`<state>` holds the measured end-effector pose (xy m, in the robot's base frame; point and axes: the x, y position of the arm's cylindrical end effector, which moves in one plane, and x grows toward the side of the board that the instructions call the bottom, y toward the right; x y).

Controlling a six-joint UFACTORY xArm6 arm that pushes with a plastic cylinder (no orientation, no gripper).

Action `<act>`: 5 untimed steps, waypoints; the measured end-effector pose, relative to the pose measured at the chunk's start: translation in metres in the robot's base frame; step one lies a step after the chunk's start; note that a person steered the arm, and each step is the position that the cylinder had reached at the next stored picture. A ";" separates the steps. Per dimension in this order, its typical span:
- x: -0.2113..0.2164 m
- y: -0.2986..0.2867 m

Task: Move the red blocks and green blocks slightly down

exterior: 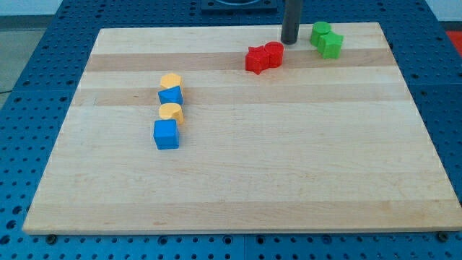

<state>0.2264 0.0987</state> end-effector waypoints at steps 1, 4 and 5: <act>-0.032 0.012; -0.004 0.066; 0.020 0.068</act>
<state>0.2466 0.1668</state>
